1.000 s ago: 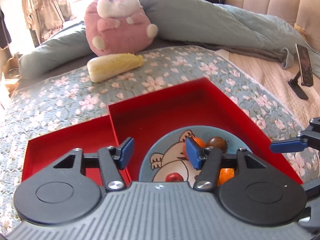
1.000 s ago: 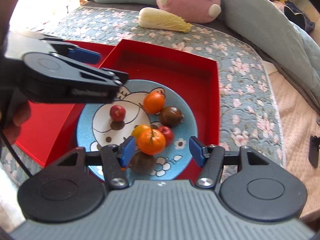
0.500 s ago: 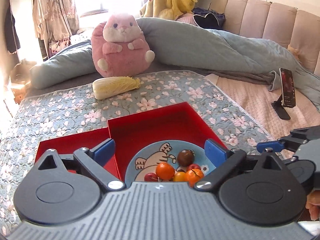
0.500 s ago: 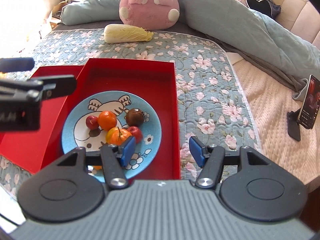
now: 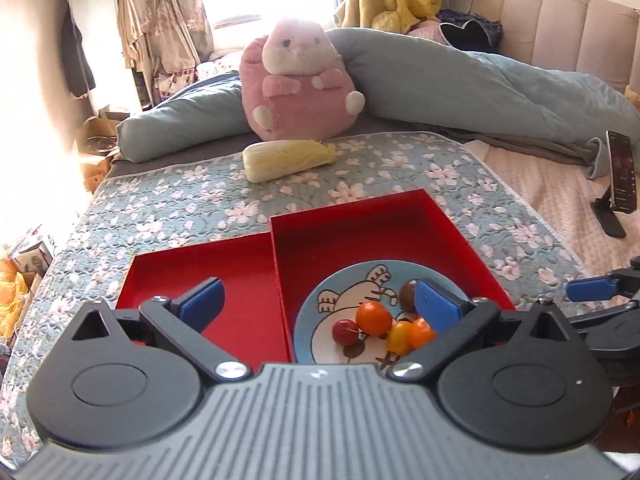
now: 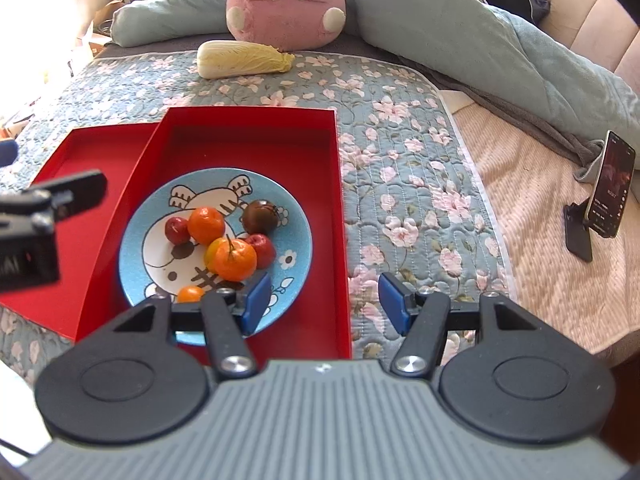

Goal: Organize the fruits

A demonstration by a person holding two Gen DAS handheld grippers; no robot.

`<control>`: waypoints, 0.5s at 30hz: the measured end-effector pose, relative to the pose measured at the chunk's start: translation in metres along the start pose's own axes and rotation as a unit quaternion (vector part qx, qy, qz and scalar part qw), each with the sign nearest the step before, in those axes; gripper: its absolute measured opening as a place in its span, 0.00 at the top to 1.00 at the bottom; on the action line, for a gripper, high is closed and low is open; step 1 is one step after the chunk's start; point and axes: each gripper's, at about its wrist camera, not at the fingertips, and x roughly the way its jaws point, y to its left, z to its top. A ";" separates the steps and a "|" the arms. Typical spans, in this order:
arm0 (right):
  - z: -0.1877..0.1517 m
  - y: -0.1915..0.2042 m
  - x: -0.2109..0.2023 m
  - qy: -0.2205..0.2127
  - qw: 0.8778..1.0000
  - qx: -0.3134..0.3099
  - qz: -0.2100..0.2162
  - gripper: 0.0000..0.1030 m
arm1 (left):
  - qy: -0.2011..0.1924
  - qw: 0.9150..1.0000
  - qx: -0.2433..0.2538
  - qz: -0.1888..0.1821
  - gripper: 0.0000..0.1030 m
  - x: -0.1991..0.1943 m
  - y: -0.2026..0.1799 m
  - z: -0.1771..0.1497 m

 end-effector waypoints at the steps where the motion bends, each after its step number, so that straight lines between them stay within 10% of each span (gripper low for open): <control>1: 0.000 -0.001 0.001 0.001 1.000 0.003 -0.002 0.40 | 0.001 1.000 -0.001 0.008 0.00 0.001 0.002 0.000; 15: 0.000 0.004 0.011 0.014 1.000 -0.010 0.004 0.40 | 0.022 0.999 0.005 0.036 0.00 0.004 0.009 -0.009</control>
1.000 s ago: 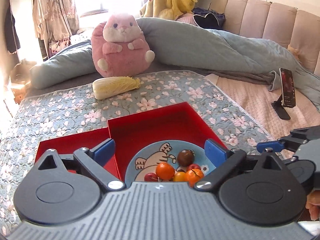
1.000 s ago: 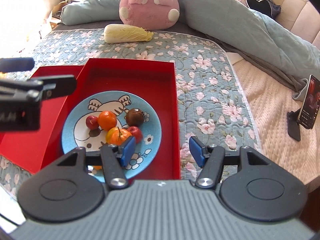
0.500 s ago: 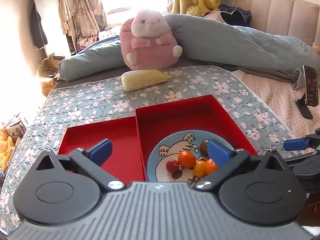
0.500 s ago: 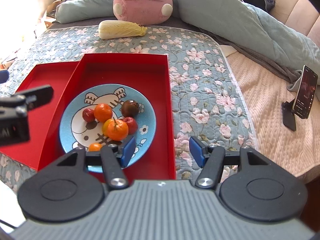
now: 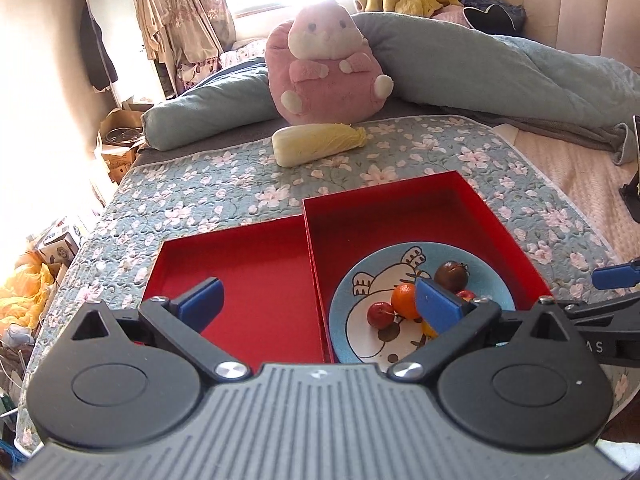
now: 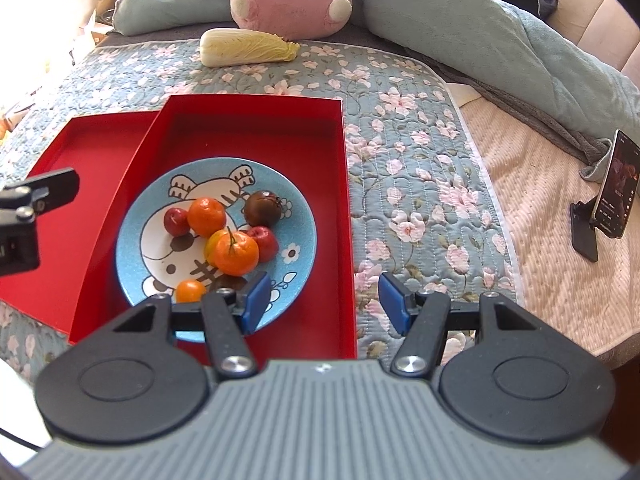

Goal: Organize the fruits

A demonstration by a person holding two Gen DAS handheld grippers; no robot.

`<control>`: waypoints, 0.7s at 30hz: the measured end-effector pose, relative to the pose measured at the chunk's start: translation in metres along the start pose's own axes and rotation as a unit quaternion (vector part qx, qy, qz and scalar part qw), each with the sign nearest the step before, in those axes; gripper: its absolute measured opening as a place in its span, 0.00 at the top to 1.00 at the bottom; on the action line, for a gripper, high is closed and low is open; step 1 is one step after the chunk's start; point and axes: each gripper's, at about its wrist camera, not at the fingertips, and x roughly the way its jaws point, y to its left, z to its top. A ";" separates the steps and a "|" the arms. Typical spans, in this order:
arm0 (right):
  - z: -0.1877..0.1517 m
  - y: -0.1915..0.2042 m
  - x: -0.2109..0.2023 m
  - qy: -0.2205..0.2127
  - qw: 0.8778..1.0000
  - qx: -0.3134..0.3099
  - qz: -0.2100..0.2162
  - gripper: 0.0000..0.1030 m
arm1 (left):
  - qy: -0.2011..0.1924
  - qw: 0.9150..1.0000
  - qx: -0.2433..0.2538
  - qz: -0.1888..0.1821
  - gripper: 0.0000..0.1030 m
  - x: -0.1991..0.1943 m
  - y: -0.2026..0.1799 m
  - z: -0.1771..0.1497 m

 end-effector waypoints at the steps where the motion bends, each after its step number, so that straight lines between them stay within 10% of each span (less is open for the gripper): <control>1: 0.000 -0.001 0.000 0.001 1.000 0.001 0.000 0.40 | 0.003 1.000 0.001 -0.006 0.00 -0.001 -0.002 -0.003; 21: 0.002 0.006 0.003 0.007 1.000 -0.012 0.003 0.40 | 0.016 0.998 0.020 -0.064 0.00 0.003 -0.041 -0.033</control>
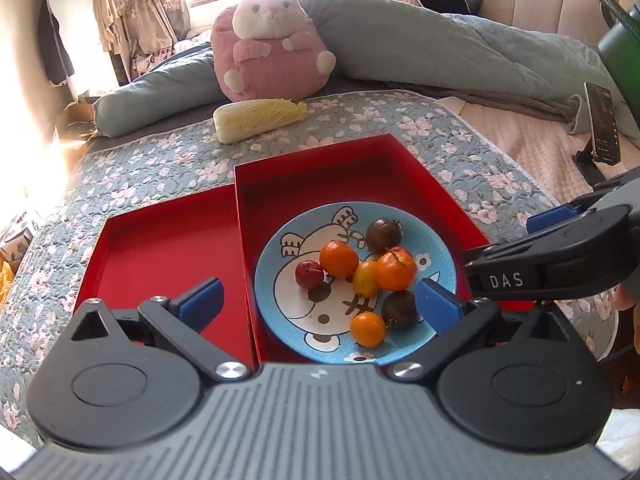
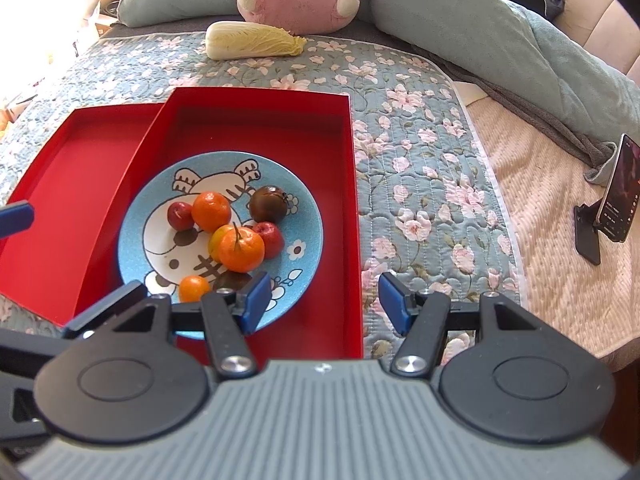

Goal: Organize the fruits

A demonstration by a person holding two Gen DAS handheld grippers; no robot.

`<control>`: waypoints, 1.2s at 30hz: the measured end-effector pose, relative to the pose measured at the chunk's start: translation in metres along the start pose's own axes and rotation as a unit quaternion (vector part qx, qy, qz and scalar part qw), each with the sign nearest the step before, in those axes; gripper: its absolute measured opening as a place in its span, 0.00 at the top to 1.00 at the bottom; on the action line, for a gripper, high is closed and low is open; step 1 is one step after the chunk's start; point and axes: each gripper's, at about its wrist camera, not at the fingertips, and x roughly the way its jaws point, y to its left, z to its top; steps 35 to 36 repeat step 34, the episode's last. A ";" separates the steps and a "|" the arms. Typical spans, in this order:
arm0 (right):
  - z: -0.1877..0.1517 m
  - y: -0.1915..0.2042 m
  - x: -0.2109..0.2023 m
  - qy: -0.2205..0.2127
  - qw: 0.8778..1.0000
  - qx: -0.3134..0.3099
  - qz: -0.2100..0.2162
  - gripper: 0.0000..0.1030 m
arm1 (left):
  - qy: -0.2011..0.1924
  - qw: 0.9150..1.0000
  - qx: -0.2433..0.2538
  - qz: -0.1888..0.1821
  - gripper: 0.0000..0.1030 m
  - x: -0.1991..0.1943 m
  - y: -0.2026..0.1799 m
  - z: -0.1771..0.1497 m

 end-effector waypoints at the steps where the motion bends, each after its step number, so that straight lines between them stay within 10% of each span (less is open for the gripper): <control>1: 0.000 0.000 0.000 -0.001 1.000 0.000 0.000 0.40 | 0.000 1.000 -0.001 0.000 0.00 0.000 0.000 0.000; 36: 0.002 -0.001 -0.006 -0.010 1.000 0.013 0.009 0.40 | -0.007 1.000 -0.001 -0.012 0.00 0.000 0.006 0.000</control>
